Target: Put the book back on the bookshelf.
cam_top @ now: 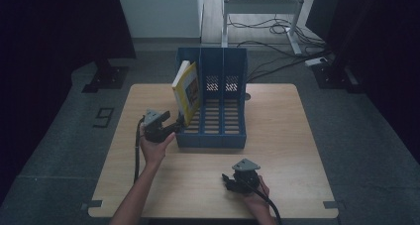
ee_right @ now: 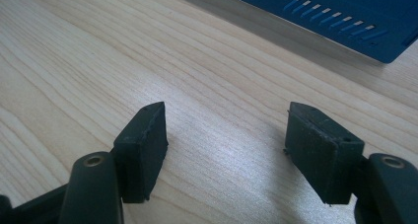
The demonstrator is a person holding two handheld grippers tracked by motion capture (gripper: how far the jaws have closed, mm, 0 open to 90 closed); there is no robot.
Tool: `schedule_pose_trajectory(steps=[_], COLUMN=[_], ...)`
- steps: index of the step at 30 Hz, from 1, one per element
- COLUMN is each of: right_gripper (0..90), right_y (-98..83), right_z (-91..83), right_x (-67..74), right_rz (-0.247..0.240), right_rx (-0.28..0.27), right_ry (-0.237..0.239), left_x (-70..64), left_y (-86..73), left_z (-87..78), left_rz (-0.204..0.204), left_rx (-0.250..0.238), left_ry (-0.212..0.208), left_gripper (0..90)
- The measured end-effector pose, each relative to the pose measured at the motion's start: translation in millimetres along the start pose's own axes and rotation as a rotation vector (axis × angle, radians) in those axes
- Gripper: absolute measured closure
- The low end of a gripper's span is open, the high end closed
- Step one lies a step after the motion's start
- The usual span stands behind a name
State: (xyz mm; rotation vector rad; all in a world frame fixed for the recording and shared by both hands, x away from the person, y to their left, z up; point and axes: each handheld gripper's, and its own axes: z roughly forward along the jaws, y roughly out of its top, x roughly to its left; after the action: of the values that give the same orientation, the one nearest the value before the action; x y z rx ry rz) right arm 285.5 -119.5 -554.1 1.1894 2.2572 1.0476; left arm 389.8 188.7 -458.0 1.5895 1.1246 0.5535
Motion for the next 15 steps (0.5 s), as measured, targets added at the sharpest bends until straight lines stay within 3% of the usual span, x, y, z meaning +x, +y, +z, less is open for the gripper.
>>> schedule_pose_trajectory(steps=[15], right_gripper=[32.0], right_y=[1.2], right_z=[1.3], right_x=[0.6], right_rz=[-0.001], right_rx=[0.0], right_ry=[-0.001], left_x=[-4.2], left_y=[-25.6], left_z=[-33.9], left_rz=[0.016], left_rx=[0.031], left_ry=[-0.072], left_gripper=[33.1])
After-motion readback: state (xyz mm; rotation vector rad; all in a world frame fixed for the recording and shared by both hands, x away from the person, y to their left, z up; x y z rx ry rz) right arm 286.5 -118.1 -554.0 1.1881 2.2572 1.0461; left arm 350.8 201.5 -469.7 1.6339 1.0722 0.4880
